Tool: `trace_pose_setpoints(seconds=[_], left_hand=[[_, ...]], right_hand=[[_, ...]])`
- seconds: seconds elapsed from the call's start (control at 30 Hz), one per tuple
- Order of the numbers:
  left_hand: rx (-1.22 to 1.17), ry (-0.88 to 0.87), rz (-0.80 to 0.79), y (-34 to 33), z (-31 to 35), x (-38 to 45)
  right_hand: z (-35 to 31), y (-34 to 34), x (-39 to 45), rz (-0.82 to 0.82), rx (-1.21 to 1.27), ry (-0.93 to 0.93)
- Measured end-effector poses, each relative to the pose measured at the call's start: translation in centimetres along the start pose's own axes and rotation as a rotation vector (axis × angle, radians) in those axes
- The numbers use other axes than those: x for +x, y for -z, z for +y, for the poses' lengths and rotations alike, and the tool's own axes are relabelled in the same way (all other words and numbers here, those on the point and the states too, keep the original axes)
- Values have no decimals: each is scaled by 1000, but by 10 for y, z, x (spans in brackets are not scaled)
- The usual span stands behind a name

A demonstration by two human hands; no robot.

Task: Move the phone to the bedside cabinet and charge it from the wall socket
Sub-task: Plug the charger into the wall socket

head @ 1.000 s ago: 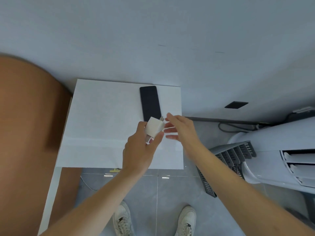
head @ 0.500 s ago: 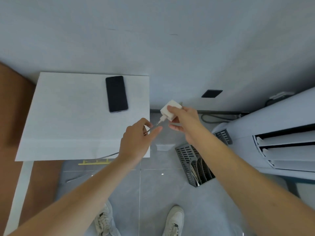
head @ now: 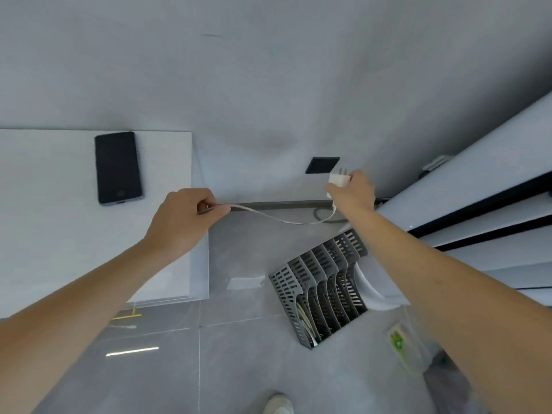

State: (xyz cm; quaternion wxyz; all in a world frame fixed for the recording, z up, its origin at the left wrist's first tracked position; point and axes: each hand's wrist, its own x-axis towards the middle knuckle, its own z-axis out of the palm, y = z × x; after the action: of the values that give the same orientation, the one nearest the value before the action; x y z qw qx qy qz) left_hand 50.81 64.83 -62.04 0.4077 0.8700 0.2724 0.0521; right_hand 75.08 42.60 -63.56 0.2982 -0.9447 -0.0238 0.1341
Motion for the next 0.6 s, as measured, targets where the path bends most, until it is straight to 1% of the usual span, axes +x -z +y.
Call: trace_pose_setpoints(seconds=[0.07,0.17,0.37,0.47,0.6], left_hand=[[-23,-41,21,-17,3,25],[-34,-124,32,-48,8,68],[18,-304,-5,-101,14,145],[38,-368,-9,-120,11,168],[124,-418,-15,-137,-2,181]], right_hand=[[14,-16,15,-16,46,9],[33,-39,40,6,68,50],[63,-80,95,76,-16,137],[76,-100,115,91,-19,169],[82,-128,128,136,-23,200]])
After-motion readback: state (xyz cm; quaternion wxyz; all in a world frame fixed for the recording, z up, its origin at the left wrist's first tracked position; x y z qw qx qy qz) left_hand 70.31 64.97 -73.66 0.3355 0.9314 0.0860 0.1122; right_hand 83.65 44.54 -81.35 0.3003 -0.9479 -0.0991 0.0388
